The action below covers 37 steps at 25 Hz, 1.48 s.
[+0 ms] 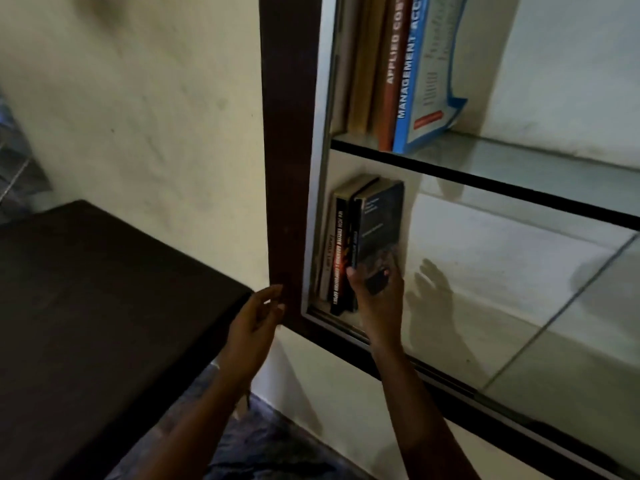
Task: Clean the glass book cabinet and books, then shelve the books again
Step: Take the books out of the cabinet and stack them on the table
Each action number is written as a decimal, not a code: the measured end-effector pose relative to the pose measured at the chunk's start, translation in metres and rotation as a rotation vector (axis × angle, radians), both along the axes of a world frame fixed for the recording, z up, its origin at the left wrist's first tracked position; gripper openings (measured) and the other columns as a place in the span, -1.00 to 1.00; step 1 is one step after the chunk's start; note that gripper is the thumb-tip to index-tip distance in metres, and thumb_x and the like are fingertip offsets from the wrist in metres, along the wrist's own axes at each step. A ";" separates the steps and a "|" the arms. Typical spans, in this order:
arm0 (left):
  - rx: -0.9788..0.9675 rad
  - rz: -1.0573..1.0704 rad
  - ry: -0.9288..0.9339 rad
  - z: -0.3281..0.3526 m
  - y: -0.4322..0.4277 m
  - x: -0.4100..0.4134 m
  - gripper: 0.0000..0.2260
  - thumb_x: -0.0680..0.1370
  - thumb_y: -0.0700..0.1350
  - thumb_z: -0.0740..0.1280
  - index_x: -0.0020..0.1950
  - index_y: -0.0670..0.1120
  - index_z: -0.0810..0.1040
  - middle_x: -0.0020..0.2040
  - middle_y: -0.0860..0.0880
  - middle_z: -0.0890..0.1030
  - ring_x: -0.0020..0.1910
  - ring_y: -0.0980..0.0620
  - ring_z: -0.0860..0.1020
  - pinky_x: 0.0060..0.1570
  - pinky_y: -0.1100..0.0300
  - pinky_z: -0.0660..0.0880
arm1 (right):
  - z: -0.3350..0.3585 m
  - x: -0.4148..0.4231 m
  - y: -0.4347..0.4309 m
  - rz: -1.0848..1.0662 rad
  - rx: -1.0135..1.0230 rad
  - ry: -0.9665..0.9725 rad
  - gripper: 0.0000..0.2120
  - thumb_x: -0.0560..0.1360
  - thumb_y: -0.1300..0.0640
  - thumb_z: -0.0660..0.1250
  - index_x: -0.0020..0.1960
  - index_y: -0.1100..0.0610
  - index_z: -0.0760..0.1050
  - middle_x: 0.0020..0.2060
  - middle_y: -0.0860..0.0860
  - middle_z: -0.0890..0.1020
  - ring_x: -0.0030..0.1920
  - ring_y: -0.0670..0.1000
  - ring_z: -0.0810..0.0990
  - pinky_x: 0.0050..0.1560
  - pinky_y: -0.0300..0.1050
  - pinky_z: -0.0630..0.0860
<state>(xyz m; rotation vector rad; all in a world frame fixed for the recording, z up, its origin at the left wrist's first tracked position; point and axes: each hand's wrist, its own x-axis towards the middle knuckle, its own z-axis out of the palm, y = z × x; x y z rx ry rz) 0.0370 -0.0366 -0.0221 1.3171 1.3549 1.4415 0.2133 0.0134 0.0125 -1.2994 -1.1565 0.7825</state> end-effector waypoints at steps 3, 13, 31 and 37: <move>0.042 -0.091 0.011 0.003 0.009 0.009 -0.74 0.59 -0.17 0.23 0.21 0.13 0.45 0.19 0.10 0.54 0.14 0.18 0.54 0.06 0.29 0.50 | -0.006 -0.016 0.033 -0.024 -0.017 -0.130 -0.01 0.28 -0.11 0.51 0.51 0.02 0.00 0.50 0.05 0.09 0.48 0.04 0.09 0.37 -0.11 0.12; 0.198 -0.185 0.067 0.007 0.029 0.073 -0.51 0.51 -0.05 0.22 0.42 0.05 0.16 0.29 0.31 0.27 0.28 0.52 0.25 0.18 0.56 0.26 | -0.032 0.014 0.051 0.107 0.067 -0.361 -0.29 0.48 -0.27 0.17 0.51 -0.01 0.05 0.39 0.05 0.37 0.29 -0.02 0.45 0.22 -0.08 0.46; -0.041 0.019 -0.069 0.059 0.008 0.104 -0.84 0.57 -0.08 0.23 0.13 0.00 0.48 -0.06 0.13 0.59 -0.15 0.23 0.62 -0.16 0.36 0.56 | 0.029 0.104 -0.043 0.014 -0.031 -0.179 -0.85 0.47 0.10 0.38 0.02 -0.04 0.50 -0.13 -0.11 0.61 -0.17 -0.28 0.53 -0.21 -0.49 0.44; -0.150 0.137 -0.263 0.085 -0.075 0.061 -0.89 0.51 -0.09 0.30 -0.10 -0.08 0.60 -0.26 -0.04 0.69 -0.29 0.06 0.64 -0.26 0.21 0.58 | 0.039 0.100 -0.103 0.303 -0.138 -0.242 -0.89 0.41 0.05 0.42 -0.21 -0.14 0.53 -0.29 -0.19 0.66 -0.24 -0.11 0.64 -0.16 -0.10 0.57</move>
